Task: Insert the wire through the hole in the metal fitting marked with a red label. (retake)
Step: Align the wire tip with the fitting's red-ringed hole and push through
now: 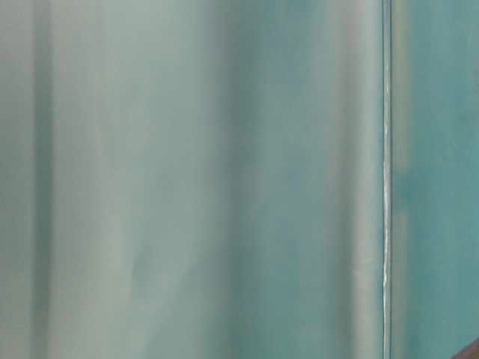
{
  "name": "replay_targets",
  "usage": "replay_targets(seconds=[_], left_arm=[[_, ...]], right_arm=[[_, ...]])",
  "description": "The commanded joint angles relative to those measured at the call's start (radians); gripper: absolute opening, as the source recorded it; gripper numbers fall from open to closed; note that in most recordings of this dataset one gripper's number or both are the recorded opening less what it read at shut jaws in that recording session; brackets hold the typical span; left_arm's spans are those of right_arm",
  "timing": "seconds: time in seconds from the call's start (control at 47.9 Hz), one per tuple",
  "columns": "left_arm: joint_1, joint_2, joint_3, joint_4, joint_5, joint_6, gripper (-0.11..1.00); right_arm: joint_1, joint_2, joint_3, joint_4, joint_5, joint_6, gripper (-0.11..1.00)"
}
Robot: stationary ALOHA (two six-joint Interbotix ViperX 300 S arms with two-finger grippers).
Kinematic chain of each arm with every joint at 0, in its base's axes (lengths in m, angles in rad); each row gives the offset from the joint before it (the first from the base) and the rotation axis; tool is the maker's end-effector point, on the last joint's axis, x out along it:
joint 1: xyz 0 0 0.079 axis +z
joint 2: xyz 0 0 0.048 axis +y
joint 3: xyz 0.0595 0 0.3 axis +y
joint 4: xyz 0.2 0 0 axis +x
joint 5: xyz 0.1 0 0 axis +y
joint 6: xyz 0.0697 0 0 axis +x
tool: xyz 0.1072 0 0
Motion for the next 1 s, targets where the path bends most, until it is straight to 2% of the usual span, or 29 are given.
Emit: replay_targets(seconds=[0.0, 0.982], left_arm=[[-0.011, -0.012, -0.006, -0.002, -0.006, -0.003, 0.76], [-0.011, 0.034, -0.046, -0.002, 0.011, -0.006, 0.76]], right_arm=[[0.006, -0.012, -0.009, 0.005, -0.012, 0.002, 0.02], [0.006, -0.009, -0.018, 0.009, -0.02, -0.002, 0.02]])
